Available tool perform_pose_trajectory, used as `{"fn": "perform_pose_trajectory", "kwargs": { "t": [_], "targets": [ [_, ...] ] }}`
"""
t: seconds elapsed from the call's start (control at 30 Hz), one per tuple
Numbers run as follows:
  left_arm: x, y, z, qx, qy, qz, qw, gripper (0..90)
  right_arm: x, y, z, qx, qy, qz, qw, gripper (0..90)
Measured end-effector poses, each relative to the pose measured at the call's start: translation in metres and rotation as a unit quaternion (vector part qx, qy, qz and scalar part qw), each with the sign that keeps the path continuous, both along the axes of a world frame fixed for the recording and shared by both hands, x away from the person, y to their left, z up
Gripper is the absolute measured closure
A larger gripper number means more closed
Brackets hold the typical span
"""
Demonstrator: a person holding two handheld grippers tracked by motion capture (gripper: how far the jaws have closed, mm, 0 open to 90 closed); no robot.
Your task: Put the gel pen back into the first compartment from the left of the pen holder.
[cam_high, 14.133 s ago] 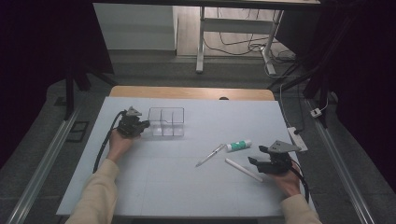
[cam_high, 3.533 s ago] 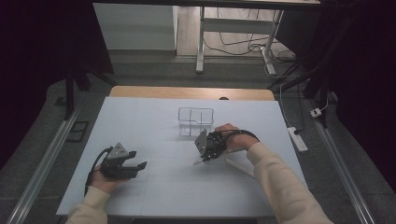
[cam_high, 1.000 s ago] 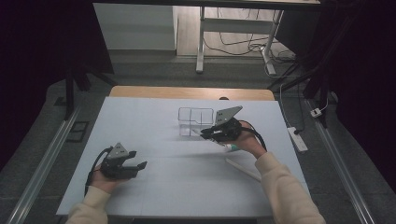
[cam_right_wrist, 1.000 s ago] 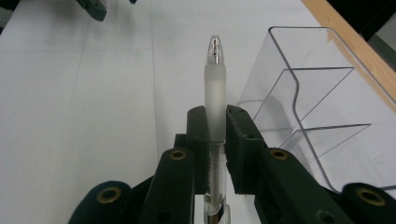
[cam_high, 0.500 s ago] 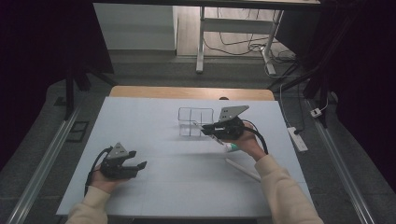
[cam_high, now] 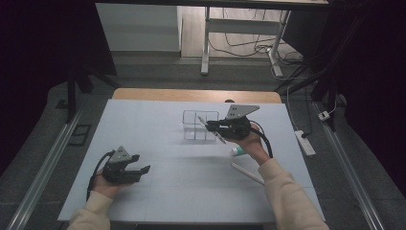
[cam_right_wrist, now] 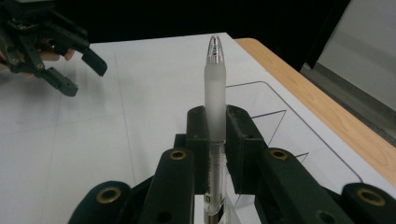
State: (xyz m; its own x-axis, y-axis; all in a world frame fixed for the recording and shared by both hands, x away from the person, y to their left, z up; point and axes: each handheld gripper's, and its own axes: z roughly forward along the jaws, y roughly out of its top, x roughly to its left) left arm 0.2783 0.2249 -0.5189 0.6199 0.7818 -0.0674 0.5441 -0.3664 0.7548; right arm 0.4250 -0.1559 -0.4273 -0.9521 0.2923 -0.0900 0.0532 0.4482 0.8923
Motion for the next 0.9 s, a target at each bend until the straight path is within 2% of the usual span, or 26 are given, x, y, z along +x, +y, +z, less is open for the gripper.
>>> {"fn": "perform_pose_trajectory", "kwargs": {
  "t": [0.47, 0.63, 0.9],
  "targets": [
    [0.0, 0.0, 0.0, -0.002, 0.0, 0.0, 1.0, 36.0, 0.0, 0.013, 0.009, 0.024, -0.009, -0.012, 0.9996, 79.3],
    [0.0, 0.001, 0.0, -0.003, 0.0, 0.001, 1.0, 36.0, 0.002, 0.02, 0.01, 0.043, -0.005, -0.014, 0.9989, 79.3],
    [0.0, 0.001, 0.0, -0.002, -0.001, 0.001, 1.0, 36.0, 0.004, 0.03, 0.011, 0.061, -0.004, -0.02, 0.9979, 79.3]
  ]
}}
